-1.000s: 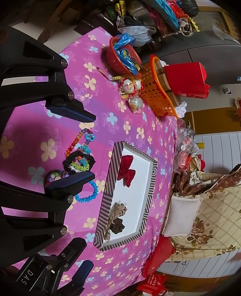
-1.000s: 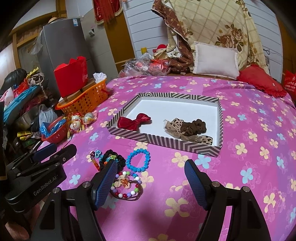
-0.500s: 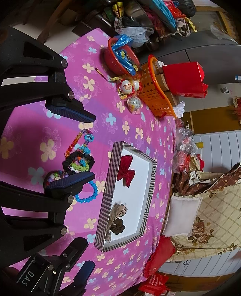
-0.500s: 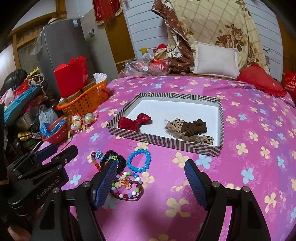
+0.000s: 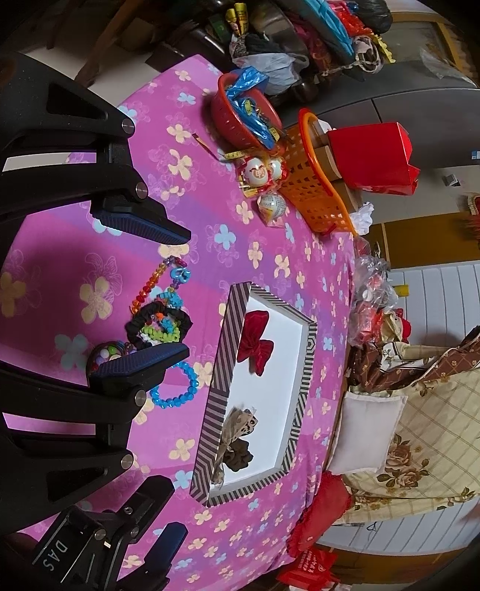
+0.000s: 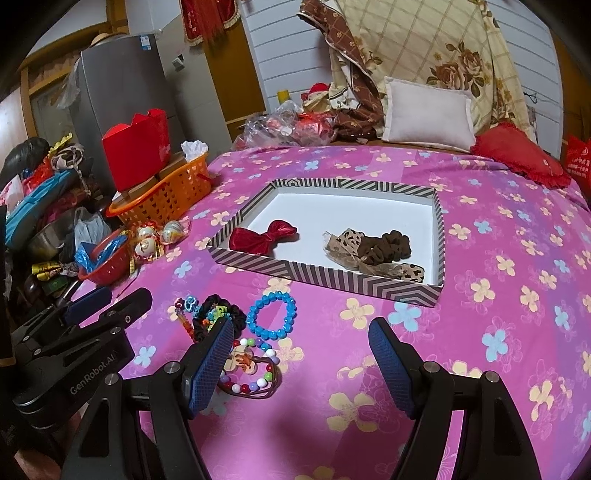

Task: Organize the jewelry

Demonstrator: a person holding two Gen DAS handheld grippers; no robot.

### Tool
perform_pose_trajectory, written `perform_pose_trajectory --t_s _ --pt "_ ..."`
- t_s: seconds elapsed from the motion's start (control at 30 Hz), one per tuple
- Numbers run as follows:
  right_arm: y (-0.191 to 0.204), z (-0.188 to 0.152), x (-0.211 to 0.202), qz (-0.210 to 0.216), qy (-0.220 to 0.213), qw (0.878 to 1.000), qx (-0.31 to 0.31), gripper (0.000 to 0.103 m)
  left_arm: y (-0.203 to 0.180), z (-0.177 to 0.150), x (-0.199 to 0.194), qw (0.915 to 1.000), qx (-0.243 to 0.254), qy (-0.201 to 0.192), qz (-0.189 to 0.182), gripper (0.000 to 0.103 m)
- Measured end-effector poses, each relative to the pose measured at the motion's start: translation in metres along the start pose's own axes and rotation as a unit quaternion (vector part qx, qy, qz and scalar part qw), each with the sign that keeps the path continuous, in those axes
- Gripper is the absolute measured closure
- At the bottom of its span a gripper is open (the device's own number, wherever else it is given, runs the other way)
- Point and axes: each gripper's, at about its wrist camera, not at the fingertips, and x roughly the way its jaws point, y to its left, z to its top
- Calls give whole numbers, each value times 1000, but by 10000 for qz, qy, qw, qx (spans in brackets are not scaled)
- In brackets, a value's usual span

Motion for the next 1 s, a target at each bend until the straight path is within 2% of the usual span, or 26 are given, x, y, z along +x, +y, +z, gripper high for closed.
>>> perform_pose_trajectory --t_s 1.0 --pt "-7 -4 10 -25 107 9999 123 29 -7 -6 13 9998 8 184 -11 48"
